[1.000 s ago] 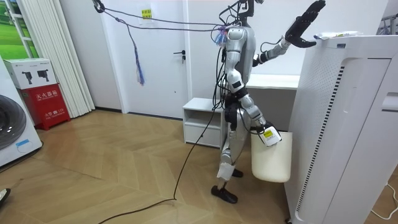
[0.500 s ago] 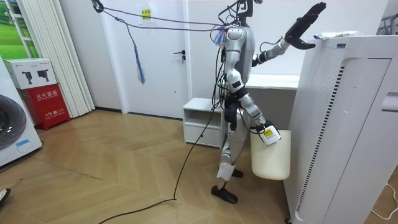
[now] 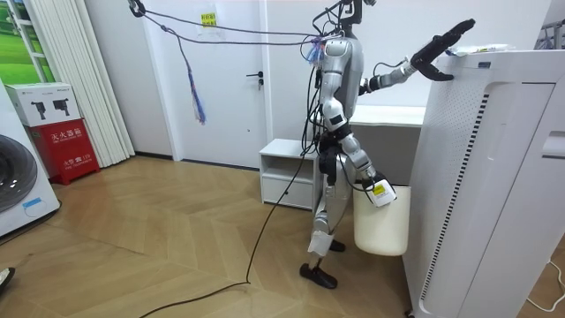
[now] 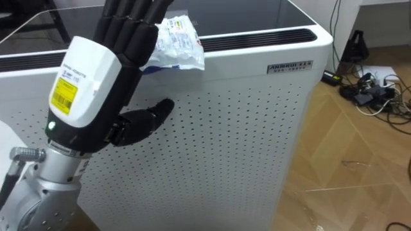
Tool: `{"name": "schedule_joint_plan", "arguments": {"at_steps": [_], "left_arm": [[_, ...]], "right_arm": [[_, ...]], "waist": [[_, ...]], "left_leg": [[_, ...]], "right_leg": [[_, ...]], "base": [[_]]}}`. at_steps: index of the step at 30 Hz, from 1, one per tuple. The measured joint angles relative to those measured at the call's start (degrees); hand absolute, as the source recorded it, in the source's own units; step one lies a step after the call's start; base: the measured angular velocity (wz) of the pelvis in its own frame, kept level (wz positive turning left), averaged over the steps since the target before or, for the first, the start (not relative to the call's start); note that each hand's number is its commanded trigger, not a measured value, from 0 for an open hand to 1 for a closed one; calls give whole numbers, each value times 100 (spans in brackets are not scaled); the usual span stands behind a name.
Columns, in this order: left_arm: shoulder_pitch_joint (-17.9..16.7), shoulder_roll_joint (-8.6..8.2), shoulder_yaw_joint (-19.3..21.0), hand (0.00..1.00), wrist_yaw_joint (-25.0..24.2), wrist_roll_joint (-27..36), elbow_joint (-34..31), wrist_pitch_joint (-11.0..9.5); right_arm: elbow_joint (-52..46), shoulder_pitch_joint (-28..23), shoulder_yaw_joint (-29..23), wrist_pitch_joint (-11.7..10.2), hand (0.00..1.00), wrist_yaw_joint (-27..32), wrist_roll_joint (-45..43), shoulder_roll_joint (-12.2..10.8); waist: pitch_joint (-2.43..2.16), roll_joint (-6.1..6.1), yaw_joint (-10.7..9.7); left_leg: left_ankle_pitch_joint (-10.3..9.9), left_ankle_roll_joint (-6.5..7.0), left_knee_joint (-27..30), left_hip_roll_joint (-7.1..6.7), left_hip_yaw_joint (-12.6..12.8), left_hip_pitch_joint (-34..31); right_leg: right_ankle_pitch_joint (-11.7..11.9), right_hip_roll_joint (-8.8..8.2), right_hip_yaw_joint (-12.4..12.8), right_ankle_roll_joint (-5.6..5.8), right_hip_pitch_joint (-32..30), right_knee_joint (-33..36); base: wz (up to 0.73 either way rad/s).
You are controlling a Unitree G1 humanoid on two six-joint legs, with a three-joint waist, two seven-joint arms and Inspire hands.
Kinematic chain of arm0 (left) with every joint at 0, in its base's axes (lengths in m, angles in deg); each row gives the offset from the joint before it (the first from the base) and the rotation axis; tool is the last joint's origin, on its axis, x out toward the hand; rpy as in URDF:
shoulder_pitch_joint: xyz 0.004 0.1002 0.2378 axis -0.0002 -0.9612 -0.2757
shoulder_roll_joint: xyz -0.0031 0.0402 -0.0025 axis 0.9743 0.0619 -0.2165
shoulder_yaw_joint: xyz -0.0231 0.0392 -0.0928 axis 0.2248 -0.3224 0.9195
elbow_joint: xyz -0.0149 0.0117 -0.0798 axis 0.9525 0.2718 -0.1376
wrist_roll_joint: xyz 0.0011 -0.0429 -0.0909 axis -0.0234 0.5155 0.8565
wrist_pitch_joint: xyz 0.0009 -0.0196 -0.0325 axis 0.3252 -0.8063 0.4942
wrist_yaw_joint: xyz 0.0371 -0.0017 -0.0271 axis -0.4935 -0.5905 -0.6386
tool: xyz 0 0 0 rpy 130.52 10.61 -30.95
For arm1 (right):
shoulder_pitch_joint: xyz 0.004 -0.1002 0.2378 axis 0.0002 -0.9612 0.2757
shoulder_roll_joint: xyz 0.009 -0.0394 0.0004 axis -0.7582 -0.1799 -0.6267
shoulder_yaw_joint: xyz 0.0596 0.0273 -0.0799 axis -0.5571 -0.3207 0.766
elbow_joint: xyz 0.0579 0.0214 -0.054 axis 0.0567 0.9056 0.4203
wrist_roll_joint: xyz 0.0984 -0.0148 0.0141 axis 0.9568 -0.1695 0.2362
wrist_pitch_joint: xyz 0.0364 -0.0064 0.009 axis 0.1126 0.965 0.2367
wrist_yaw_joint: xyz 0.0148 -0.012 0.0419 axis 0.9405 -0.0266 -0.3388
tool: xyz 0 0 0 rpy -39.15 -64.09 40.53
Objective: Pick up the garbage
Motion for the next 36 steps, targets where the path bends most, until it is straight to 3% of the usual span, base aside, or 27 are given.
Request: {"name": "schedule_joint_plan", "arguments": {"at_steps": [10,11,12,13,17,21,28,36], "left_arm": [[0,7,2,3,-108,-1,98,20],[0,7,2,51,-113,0,97,23],[2,7,2,72,-125,0,95,25],[6,7,2,100,-157,-10,95,27],[47,7,31,100,-273,-38,94,28],[39,63,35,100,-595,-46,100,33],[301,3,284,100,-396,-41,100,49],[315,0,417,100,-342,-44,29,56]], "right_arm": [[-3,3,-5,8,100,-112,1,19],[-3,2,-5,8,100,-114,0,20],[-3,2,-9,9,100,-119,-3,26],[-3,2,-9,12,100,-126,-2,31],[-3,2,-8,12,100,-127,4,58],[-13,1,-8,12,100,-138,1,81],[-223,-25,-8,14,100,-195,0,107],[-288,-45,-18,21,100,-195,-177,106]], "waist": [[-4,5,-8],[-7,10,-8],[-11,18,-9],[-21,37,-8],[-25,120,-9],[1,201,-14],[0,206,-132],[5,206,-179]], "left_leg": [[0,0,23,0,-8,-13],[-1,-1,27,0,-11,-20],[-2,0,31,-2,-15,-26],[-3,0,32,-2,-15,-24],[-2,1,35,-4,-15,-16],[-2,0,56,-6,-26,-26],[-1,2,51,-18,-27,-5],[-1,2,37,-18,-21,-3]], "right_leg": [[1,-2,-14,-1,1,15],[1,-2,-16,-1,-1,15],[1,-3,-19,-1,-4,14],[1,-3,-18,-1,-3,14],[1,-5,-20,-2,7,21],[1,-9,-31,-1,8,33],[-1,-19,-32,1,34,16],[-3,-16,-22,4,31,1]], "base": [[0],[0],[0],[0],[0],[0],[0],[0]]}}
